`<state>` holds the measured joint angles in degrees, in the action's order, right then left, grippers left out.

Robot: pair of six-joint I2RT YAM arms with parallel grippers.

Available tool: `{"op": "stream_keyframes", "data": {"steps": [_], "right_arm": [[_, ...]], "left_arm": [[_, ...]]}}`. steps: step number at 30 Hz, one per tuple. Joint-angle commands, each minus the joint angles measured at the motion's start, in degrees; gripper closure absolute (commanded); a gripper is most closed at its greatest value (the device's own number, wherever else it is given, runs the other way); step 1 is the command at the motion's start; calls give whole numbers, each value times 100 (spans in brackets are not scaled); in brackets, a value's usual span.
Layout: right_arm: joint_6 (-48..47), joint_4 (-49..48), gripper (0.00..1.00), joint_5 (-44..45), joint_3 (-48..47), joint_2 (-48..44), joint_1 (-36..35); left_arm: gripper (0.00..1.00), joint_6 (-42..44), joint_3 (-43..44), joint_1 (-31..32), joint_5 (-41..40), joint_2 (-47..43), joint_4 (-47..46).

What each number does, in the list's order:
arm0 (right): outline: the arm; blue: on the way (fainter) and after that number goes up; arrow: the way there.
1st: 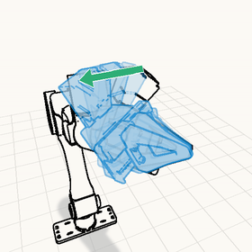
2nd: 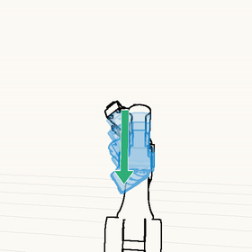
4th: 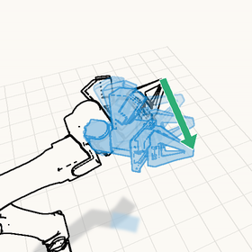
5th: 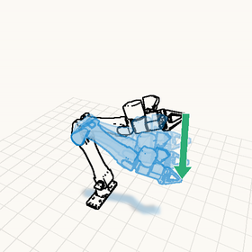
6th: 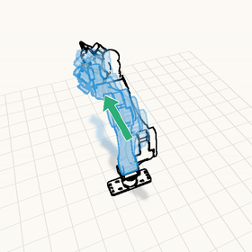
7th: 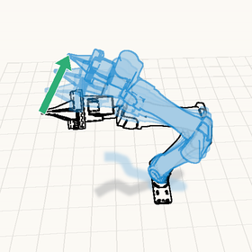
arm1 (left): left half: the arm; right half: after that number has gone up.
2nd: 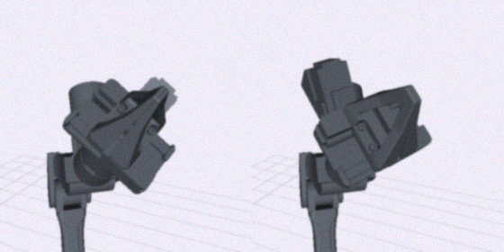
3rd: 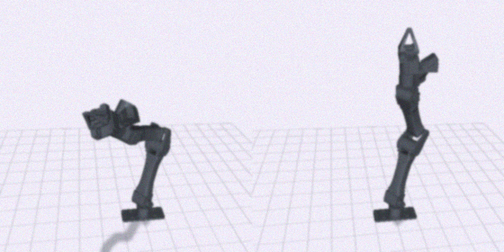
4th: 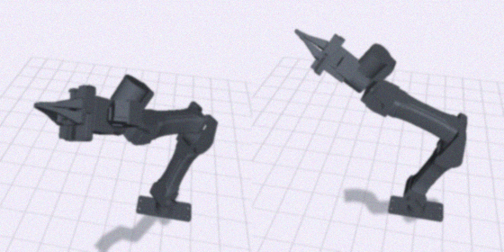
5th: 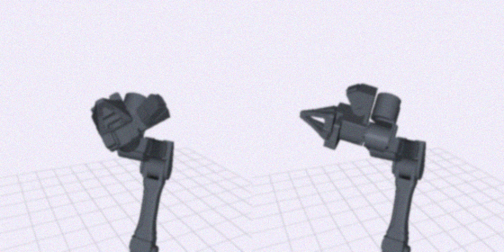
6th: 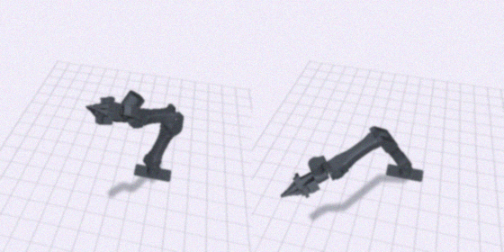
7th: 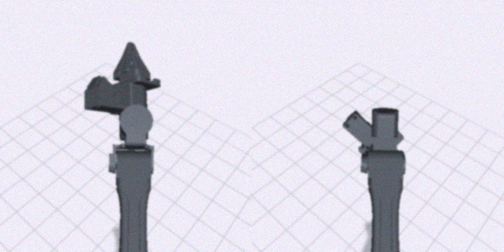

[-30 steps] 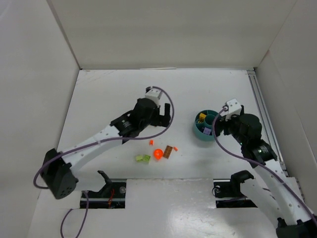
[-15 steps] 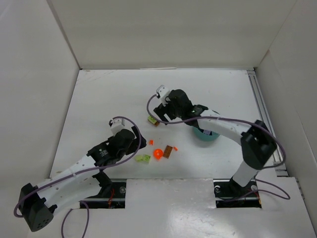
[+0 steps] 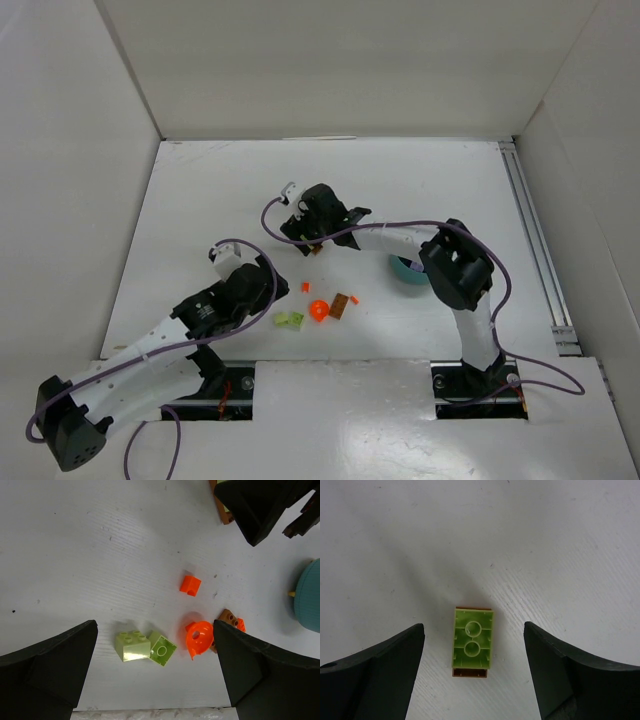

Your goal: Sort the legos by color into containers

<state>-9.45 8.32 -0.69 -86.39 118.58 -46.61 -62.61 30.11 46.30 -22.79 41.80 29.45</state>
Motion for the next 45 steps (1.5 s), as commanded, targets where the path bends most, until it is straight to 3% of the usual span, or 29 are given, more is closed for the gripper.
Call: {"op": "stream_keyframes", "data": {"steps": [1,7,8,11,12,15,18,22,31,40,45], "right_arm": [[146,-278,16,42,-264,76,-24],[198,-278,28,104,-379,244,-24],[250,-278,39,104,-431,305,-24],[321,-278,60,104,-431,306,-24],[321,-278,63,34,-431,306,-24],[269,-278,65,-36,-431,253,-24],[207,-278,53,-89,-379,253,-24],[207,-278,48,-160,-379,314,29],[207,-278,49,-212,-326,367,29],[102,-339,82,-344,-63,-63,29],[40,-655,84,-1272,393,-757,257]], "left_arm": [[0,47,-5,-25,-147,-137,-45],[0,100,-58,-25,-147,-137,-98],[0,100,-58,-25,-147,-137,-98],[0,100,-58,-25,-94,-137,-98],[0,100,-58,-25,-94,-137,-98],[0,152,-58,-25,-94,-137,-98],[0,153,-58,-25,-94,-137,-159],[0,153,-58,-25,-42,-137,-159],[0,205,-58,-25,-42,-137,-159],[0,320,-5,-25,-42,-190,-282],[0,661,48,-25,134,-365,-579]]}}
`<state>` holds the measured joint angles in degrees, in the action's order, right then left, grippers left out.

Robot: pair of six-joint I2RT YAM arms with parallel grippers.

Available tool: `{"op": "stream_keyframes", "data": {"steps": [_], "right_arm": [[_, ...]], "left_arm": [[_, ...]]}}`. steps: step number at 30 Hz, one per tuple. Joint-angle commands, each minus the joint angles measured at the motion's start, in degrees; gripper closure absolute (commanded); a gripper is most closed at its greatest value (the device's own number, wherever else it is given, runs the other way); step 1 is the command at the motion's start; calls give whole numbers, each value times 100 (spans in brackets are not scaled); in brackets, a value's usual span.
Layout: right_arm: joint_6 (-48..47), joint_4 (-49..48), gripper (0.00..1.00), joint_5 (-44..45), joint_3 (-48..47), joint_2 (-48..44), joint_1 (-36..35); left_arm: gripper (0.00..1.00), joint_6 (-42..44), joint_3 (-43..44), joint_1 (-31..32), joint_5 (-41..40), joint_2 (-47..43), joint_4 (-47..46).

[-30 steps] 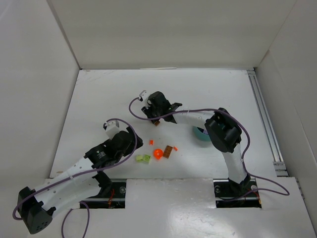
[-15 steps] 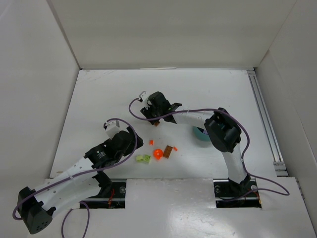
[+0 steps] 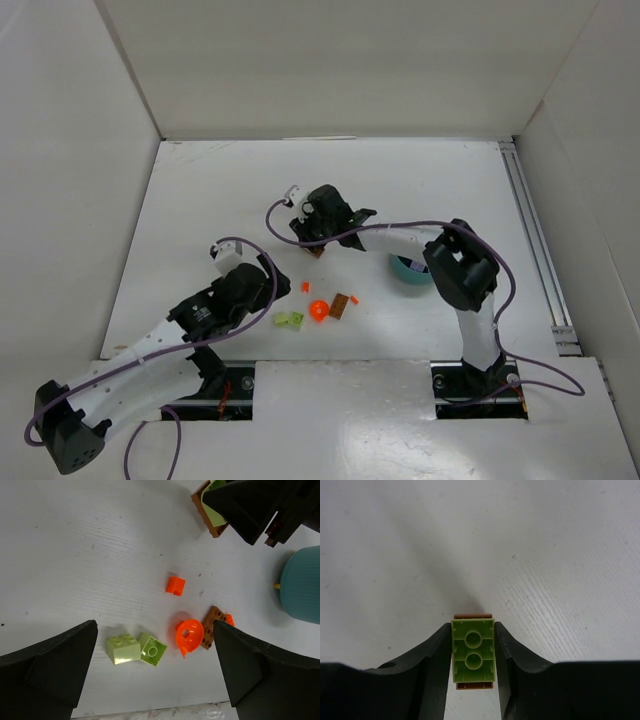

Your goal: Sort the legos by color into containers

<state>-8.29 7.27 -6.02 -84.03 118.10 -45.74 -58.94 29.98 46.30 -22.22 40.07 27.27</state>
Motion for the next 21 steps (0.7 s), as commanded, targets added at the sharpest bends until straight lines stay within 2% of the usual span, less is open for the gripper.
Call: {"op": "stream_keyframes", "data": {"steps": [1,3,5,6,7,11,17,21], "right_arm": [[-76,-699,84,-969,272,-849,170],[55,-884,85,-1522,674,-1322,407],[143,-1234,85,-2637,975,-1657,678],[309,-1323,88,-3102,1220,-1920,776],[433,-1420,89,-3994,1344,-2044,872],[1311,-2325,89,-5519,2021,-2590,1084],[1910,-2608,86,-5928,2382,-3476,961],[2174,-2608,86,-5928,2444,-3803,742]], "left_arm": [[0,382,61,-25,129,-245,-449],[0,680,9,-25,340,-464,-939],[0,1400,-105,-25,1050,-658,-1519],[0,1611,-289,-25,1331,-894,-1844],[1,1814,-369,-25,1900,-1018,-2448],[1,2885,-817,-25,3114,-1607,-3726],[2,3731,-1003,-25,3470,-1819,-4579],[7,4039,-863,-25,3619,-1232,-4739]]}}
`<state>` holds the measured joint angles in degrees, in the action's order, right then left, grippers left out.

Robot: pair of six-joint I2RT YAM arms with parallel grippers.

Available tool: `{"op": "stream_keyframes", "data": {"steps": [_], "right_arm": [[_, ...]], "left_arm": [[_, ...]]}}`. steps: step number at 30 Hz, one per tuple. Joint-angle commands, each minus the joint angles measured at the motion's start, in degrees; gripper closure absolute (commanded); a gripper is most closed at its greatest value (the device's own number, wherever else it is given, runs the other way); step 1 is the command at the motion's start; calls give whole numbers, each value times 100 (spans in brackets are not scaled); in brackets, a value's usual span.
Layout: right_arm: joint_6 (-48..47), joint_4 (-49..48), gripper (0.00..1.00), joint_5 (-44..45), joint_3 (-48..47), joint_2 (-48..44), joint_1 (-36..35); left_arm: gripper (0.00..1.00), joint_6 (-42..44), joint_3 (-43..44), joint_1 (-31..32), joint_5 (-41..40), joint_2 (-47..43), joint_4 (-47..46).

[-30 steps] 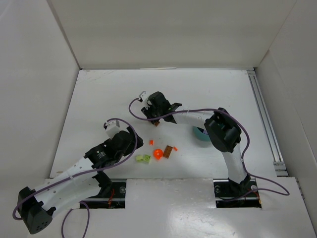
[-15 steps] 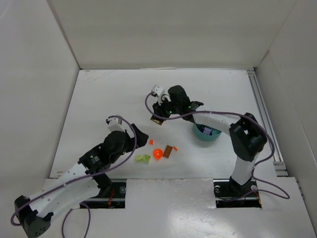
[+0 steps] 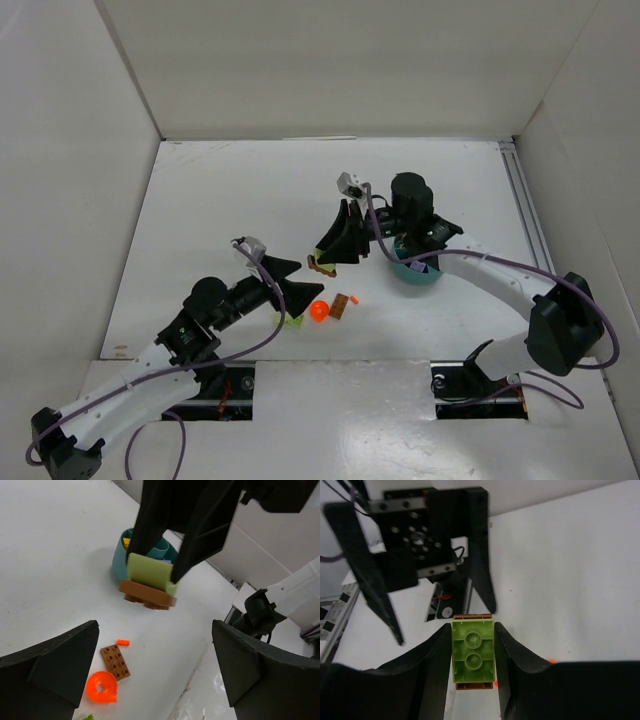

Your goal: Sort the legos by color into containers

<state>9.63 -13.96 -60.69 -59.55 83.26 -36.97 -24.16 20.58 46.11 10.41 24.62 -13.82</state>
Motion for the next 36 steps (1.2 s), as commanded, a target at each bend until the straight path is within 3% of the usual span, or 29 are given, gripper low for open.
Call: {"op": "stream_keyframes", "data": {"steps": [1,6,11,17,23,30,35,36], "right_arm": [[382,-485,91,-401,-4,-372,-187],[523,-485,91,-268,119,-609,-240],[575,-485,91,-207,172,-610,-293],[575,-485,91,-154,172,-610,-346],[627,-538,91,-154,119,-557,-399],[680,-591,91,-154,66,-557,-451],[681,-591,91,-154,66,-557,-451],[681,-591,91,-154,66,-557,-451]], "left_arm": [[7,562,139,-5,356,446,-630],[12,623,324,-5,654,921,-840],[12,623,105,-5,1093,571,-1333],[12,685,-19,-5,1042,35,-1439],[22,860,43,-5,927,156,-1298],[23,861,43,-5,989,210,-1298],[33,861,43,-5,989,157,-1298],[39,861,43,-5,937,157,-1246]]}}
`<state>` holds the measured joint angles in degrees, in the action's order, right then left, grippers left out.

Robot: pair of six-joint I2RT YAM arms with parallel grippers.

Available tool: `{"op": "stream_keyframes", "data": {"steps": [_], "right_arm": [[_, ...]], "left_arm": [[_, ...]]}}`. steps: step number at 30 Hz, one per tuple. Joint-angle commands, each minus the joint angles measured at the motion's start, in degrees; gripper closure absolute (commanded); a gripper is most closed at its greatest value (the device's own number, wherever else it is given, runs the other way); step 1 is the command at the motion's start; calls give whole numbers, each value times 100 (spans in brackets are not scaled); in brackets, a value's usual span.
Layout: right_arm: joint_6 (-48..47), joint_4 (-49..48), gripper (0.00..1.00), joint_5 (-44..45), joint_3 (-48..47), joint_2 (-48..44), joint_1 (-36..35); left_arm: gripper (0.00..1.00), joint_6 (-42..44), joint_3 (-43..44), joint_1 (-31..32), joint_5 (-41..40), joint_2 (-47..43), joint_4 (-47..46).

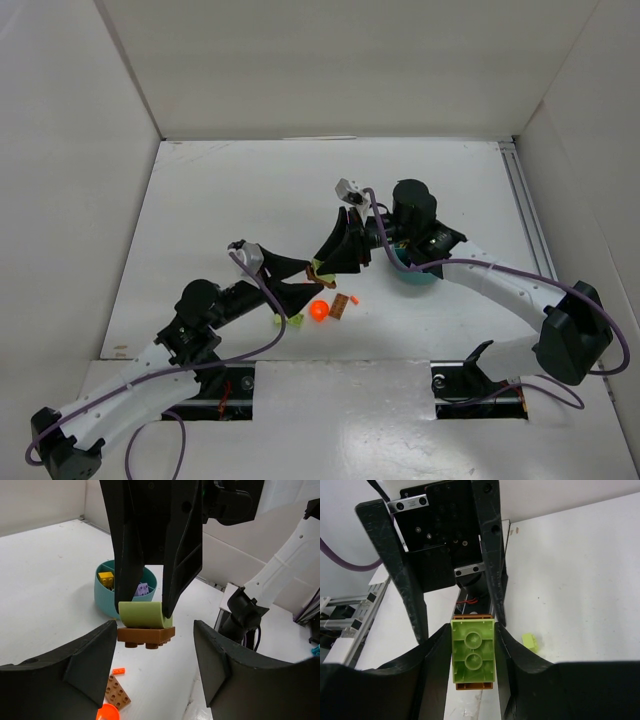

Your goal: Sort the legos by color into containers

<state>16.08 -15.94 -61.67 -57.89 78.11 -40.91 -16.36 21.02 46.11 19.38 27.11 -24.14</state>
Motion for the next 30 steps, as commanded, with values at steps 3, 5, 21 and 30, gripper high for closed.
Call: {"op": "stream_keyframes", "data": {"steps": [3,5,21,30], "right_arm": [[36,-392,91,-56,-100,-94,-58],[36,-392,91,-56,-100,-155,-58],[36,-445,91,50,-153,-261,-58],[36,-445,92,50,58,-314,372]], "left_arm": [[47,80,-1,-5,40,-92,-214],[55,80,51,-5,40,-92,-214],[73,28,52,-5,40,13,-100],[88,-34,-1,-5,-468,-355,102]]}}
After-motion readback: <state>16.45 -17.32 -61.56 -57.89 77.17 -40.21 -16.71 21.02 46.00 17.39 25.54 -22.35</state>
